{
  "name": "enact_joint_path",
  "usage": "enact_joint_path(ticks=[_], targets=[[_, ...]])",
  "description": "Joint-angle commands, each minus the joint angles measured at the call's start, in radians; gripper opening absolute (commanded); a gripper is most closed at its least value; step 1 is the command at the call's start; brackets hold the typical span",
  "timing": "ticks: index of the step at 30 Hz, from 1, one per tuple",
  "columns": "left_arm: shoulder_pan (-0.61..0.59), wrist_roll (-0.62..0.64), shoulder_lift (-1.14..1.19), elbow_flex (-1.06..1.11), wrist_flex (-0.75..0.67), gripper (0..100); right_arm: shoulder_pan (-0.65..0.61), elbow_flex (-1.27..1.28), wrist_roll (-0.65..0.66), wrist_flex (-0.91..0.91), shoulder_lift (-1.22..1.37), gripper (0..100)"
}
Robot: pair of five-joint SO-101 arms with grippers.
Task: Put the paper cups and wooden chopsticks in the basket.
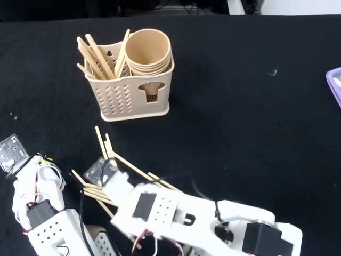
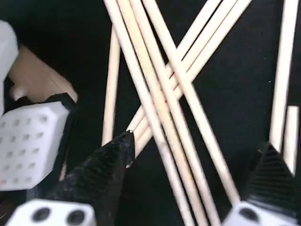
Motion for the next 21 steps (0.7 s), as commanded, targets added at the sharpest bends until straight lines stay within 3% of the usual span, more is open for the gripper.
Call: enact_joint_path(ticks=[1,4,9,17,21], targets=[[-0.010,0.011,-0.009,-0.044,-0.023,11,-0.120,-0.045,-0.014,-0.002,-0.042,38.7],[-0.010,0.011,-0.009,-0.044,-0.023,11,-0.157,-0.015,-0.055,-0.078,-0.027,38.7],[-0.010,0.011,-0.011,-0.044,-0.021,11,-0.104,0.061,-0.063,-0.278,0.065,38.6],[-0.010,0.011,-0.011,-0.045,-0.020,11,0.112,-0.021,-0.060,-0.158,0.120,37.4],[-0.010,0.012,-0.011,-0.045,-0.020,11,0.178,-0.062,0.025,-0.069,0.119,21.1]])
